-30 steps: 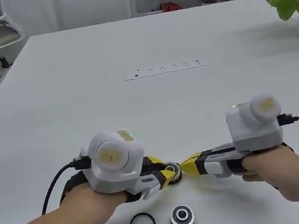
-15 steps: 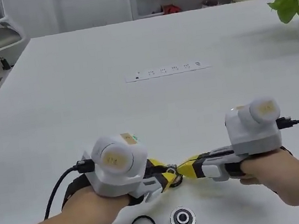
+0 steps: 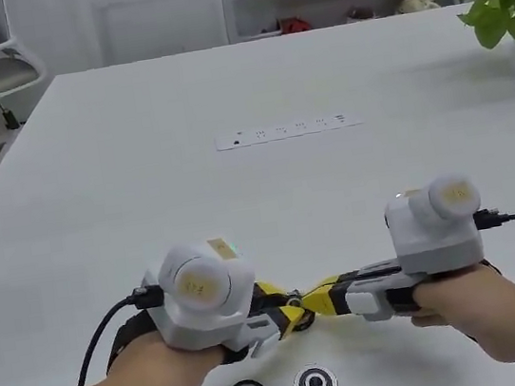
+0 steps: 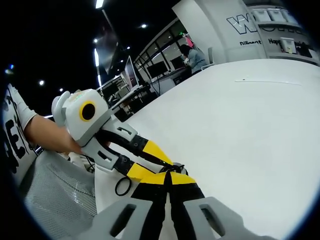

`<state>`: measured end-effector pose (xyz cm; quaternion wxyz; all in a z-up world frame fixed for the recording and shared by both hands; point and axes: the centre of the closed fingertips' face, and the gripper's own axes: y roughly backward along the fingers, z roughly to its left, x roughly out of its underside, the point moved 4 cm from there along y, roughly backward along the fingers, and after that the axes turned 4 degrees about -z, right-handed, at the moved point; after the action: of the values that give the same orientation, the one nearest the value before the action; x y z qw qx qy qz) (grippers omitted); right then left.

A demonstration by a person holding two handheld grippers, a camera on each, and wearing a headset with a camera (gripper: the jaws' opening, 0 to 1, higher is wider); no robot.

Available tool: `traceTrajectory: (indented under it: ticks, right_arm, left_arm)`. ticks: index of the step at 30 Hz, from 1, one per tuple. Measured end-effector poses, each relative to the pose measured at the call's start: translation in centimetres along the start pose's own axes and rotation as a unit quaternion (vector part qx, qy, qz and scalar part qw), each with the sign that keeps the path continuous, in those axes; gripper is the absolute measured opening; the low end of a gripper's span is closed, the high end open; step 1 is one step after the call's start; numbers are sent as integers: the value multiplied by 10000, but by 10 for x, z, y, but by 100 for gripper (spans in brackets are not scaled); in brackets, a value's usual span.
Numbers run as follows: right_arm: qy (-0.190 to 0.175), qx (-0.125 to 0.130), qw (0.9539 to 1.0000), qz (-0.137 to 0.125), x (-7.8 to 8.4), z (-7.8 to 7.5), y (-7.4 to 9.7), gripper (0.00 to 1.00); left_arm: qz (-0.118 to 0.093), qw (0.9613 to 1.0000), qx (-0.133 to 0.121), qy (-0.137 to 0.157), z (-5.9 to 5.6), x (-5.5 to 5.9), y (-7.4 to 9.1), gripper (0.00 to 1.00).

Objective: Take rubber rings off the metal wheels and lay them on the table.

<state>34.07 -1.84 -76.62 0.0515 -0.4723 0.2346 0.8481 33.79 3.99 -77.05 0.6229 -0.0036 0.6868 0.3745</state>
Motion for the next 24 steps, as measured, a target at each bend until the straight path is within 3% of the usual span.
traceTrajectory:
  ticks: [12, 19, 24]
  right_arm:
    - [176, 39, 9998, 15, -1, 0, 2, 0]
    - [176, 4, 9998, -18, -3, 1, 3, 0]
    - [180, -22, 9998, -66, -6, 2, 5, 0]
  left_arm:
    - [-14, 10000, -19, -5, 1, 0, 0, 13]
    - [80, 9999, 78, -60, 1, -2, -1, 13]
    - [9, 9996, 193, -198, -2, -7, 5, 11]
